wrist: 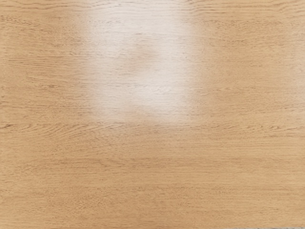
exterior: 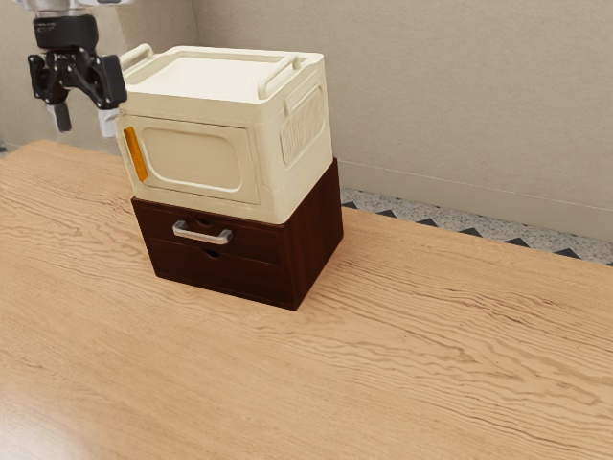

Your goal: Pull the drawer handle with one arm to open the drawer

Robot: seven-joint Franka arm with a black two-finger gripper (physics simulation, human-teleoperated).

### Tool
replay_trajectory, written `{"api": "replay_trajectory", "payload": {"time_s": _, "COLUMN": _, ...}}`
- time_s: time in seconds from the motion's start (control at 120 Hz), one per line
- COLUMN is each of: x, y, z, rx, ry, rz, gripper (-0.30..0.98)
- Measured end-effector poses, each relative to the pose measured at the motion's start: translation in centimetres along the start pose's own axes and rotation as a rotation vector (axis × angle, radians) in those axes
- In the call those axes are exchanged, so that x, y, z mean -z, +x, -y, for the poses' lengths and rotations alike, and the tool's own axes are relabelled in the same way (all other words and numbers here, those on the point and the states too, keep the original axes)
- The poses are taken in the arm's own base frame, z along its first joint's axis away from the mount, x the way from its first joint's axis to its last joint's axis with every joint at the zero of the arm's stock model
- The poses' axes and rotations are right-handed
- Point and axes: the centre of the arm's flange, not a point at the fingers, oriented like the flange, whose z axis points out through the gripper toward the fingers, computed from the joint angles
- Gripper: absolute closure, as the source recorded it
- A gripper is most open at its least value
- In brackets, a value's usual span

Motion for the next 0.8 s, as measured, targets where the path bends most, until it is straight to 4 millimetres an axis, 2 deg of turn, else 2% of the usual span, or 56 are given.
{"api": "replay_trajectory", "payload": {"time_s": 0.142, "x": 1.5, "y": 1.0, "z": 5.7, "rx": 0.092, "ry": -0.007, "rz": -0.159, "gripper": 0.02}}
{"api": "replay_trajectory", "payload": {"time_s": 0.233, "x": 1.8, "y": 1.3, "z": 8.1, "rx": 0.144, "ry": -0.044, "rz": -0.215, "gripper": 0.02}}
{"api": "replay_trajectory", "payload": {"time_s": 0.3, "x": 1.4, "y": 2.0, "z": 9.5, "rx": 0.191, "ry": -0.063, "rz": -0.231, "gripper": 0.02}}
{"api": "replay_trajectory", "payload": {"time_s": 0.342, "x": 0.4, "y": 2.7, "z": 10.3, "rx": 0.224, "ry": -0.079, "rz": -0.222, "gripper": 0.02}}
{"api": "replay_trajectory", "payload": {"time_s": 0.367, "x": -1.3, "y": 2.9, "z": 10.6, "rx": 0.239, "ry": -0.102, "rz": -0.199, "gripper": 0.02}}
{"api": "replay_trajectory", "payload": {"time_s": 0.408, "x": -4.4, "y": 2.0, "z": 10.3, "rx": 0.253, "ry": -0.144, "rz": -0.17, "gripper": 0.02}}
{"api": "replay_trajectory", "payload": {"time_s": 0.483, "x": -10.4, "y": -1.3, "z": 5.7, "rx": 0.204, "ry": -0.201, "rz": -0.14, "gripper": 0.02}}
{"api": "replay_trajectory", "payload": {"time_s": 0.592, "x": -18.7, "y": -4.1, "z": 3.4, "rx": 0.271, "ry": -0.279, "rz": -0.12, "gripper": 0.03}}
{"api": "replay_trajectory", "payload": {"time_s": 0.642, "x": -21.1, "y": -4.9, "z": 2.6, "rx": 0.316, "ry": -0.302, "rz": -0.122, "gripper": 0.03}}
{"api": "replay_trajectory", "payload": {"time_s": 0.717, "x": -23.7, "y": -5.9, "z": 1.7, "rx": 0.394, "ry": -0.336, "rz": -0.135, "gripper": 0.04}}
{"api": "replay_trajectory", "payload": {"time_s": 0.8, "x": -25.4, "y": -5.1, "z": 1.0, "rx": 0.504, "ry": -0.384, "rz": -0.153, "gripper": 0.04}}
